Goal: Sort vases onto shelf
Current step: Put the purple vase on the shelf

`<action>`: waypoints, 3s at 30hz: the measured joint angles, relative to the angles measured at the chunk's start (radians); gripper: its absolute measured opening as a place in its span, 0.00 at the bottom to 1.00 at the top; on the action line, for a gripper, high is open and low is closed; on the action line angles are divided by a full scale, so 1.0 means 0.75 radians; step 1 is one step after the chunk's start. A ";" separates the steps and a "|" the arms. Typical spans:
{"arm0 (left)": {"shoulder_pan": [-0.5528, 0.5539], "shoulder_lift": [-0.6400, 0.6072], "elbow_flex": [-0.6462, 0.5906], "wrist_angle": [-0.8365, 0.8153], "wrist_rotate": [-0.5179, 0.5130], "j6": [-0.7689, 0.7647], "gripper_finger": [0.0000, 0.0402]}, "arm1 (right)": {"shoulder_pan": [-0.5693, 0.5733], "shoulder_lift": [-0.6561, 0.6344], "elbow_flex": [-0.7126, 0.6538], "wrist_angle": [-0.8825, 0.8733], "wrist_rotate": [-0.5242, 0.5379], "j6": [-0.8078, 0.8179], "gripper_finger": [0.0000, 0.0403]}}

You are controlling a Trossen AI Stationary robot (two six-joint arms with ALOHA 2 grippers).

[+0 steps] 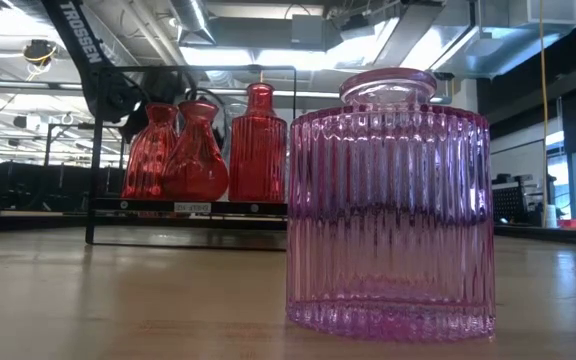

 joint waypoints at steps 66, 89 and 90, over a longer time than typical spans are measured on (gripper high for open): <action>0.012 0.000 0.001 0.097 -0.031 -0.161 0.47 | 0.028 -0.001 0.000 -0.001 0.015 0.006 0.29; 0.050 -0.035 0.002 0.054 -0.028 -0.420 0.40 | 0.098 0.008 0.000 0.000 0.064 0.005 0.29; 0.061 -0.044 0.002 0.049 -0.023 -0.420 0.38 | 0.102 0.008 0.000 -0.001 0.066 0.005 0.29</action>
